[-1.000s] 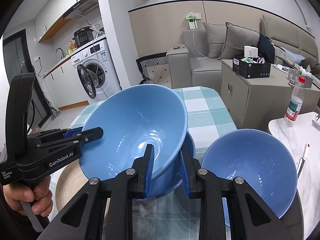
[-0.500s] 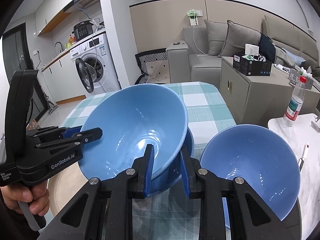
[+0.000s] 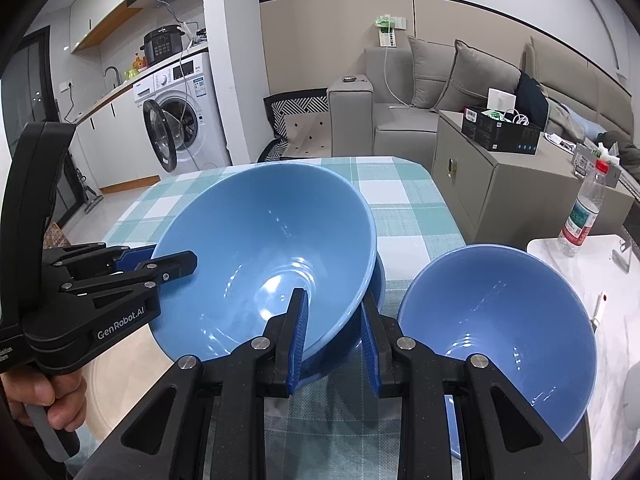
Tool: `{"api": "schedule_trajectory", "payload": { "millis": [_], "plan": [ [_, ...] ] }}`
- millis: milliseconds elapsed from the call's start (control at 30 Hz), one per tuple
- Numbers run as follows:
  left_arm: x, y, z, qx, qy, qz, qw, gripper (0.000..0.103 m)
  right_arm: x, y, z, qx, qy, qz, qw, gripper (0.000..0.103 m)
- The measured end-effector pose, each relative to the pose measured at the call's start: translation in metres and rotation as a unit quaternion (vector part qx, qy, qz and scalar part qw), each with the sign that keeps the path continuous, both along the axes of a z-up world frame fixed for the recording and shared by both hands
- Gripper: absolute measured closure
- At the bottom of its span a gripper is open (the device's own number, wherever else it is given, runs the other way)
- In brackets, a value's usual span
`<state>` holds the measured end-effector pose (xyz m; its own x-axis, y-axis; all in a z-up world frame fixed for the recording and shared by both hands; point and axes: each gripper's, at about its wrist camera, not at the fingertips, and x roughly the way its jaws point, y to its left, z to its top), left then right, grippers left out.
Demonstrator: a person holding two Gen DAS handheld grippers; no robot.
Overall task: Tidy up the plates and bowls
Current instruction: 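Lower the held bowl into the other blue bowl with both grippers, then open both grippers and pull them back from the nested bowls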
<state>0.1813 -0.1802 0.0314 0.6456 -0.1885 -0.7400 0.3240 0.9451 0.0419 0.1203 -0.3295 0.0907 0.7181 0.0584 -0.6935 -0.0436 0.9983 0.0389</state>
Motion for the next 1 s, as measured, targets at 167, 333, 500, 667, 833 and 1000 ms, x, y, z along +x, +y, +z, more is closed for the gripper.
{"api": "schedule_trajectory", "payload": {
  "millis": [167, 333, 500, 667, 833, 1000],
  "plan": [
    [0.001, -0.002, -0.005, 0.005, 0.004, -0.002, 1.0000, 0.084, 0.002, 0.000, -0.004, -0.006, 0.006, -0.004, 1.000, 0.077],
    [0.002, -0.003, -0.008, 0.008, 0.009, -0.004, 0.9999, 0.084, 0.002, 0.001, -0.006, -0.015, 0.007, -0.006, 1.000, 0.076],
    [0.001, -0.005, -0.011, 0.017, 0.008, -0.006, 0.9998, 0.084, 0.005, 0.001, -0.009, -0.025, 0.007, -0.009, 1.000, 0.075],
    [0.000, -0.007, -0.012, 0.024, 0.004, -0.008, 0.9997, 0.083, 0.005, 0.002, -0.011, -0.030, 0.006, -0.008, 0.999, 0.072],
    [0.000, -0.007, -0.013, 0.026, 0.004, -0.010, 0.9996, 0.081, 0.003, 0.004, -0.012, -0.033, 0.004, -0.005, 0.999, 0.067],
    [0.001, -0.004, -0.014, 0.016, 0.012, -0.014, 0.9997, 0.080, 0.003, 0.001, -0.012, -0.025, 0.008, -0.002, 1.000, 0.065]
  ]
}}
